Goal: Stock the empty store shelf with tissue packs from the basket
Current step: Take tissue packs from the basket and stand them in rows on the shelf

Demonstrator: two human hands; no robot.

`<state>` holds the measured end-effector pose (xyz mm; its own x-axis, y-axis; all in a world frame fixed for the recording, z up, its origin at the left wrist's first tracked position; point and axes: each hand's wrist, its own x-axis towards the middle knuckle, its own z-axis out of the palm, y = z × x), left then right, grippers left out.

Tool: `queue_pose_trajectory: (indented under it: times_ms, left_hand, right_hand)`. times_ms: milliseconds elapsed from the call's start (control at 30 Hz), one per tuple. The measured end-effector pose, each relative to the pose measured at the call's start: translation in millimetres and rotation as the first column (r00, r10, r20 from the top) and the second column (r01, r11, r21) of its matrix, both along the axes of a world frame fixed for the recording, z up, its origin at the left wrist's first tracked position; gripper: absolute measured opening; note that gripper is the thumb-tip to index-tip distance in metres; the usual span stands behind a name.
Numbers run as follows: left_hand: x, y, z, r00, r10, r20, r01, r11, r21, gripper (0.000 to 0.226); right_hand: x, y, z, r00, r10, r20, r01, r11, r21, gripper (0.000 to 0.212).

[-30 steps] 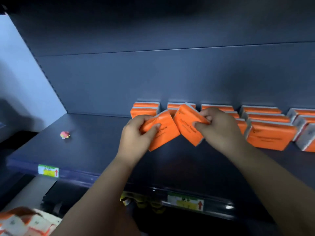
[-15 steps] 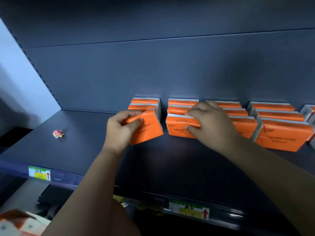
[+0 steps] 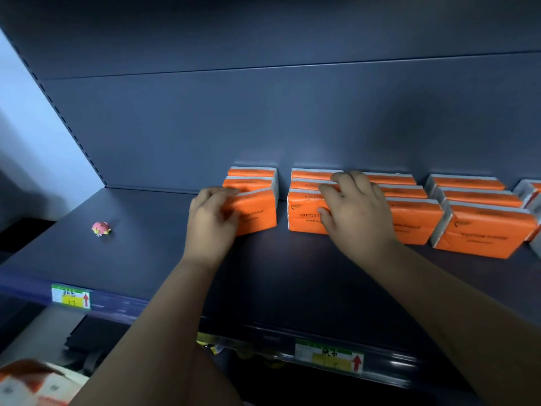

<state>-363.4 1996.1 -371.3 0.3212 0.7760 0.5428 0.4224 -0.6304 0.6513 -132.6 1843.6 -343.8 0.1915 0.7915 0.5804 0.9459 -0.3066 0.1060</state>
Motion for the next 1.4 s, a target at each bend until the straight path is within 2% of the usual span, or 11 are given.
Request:
queue_pose_trajectory:
  times_ms: [100,233,367,767,1033,1133,1233,1333,1400]
  left_hand:
    - [2,1,-4,1.0,0.002,0.019,-0.002,1.0,0.024,0.056]
    - [4,1,-6,0.999,0.015,0.05,-0.016,0.999,0.034,0.055]
    - [7,9,-6,0.992,0.124,0.02,-0.124,0.992,0.013,0.059]
    - [13,18,-5,0.975,0.22,-0.035,-0.221,0.975,-0.035,0.05]
    - [12,-4,20,0.97,0.198,-0.142,-0.204,0.978,-0.03,0.06]
    - [0,-35,40,0.966,0.217,-0.139,-0.218,0.976,0.008,0.059]
    - [-27,-76,55,0.935,0.332,-0.129,-0.325,0.943,0.068,0.067]
    - [-72,-111,60,0.861,0.471,-0.191,-0.442,0.88,0.174,0.071]
    - [-113,-129,57,0.822,0.509,-0.256,-0.484,0.861,0.158,0.076]
  right_hand:
    - [-7,-1,-2,1.0,0.02,0.005,-0.02,1.0,0.003,0.042]
    - [-12,-4,-2,0.999,0.033,0.007,-0.033,0.999,-0.008,0.044]
    - [-14,-5,-3,0.999,0.037,-0.007,-0.037,0.999,-0.021,0.044]
    - [-9,-4,-4,0.999,0.016,-0.044,-0.018,0.998,-0.056,0.045]
    - [-30,-6,-3,0.981,0.104,-0.162,-0.098,0.994,0.044,0.051]
    - [-54,-8,6,0.936,0.16,-0.313,-0.124,0.984,0.13,0.057]
    - [-92,-11,19,0.84,0.276,-0.468,-0.213,0.96,0.183,0.066]
    - [-140,-18,35,0.806,0.344,-0.481,-0.315,0.938,0.142,0.075]
    - [-177,-23,45,0.799,0.396,-0.453,-0.391,0.914,0.108,0.078]
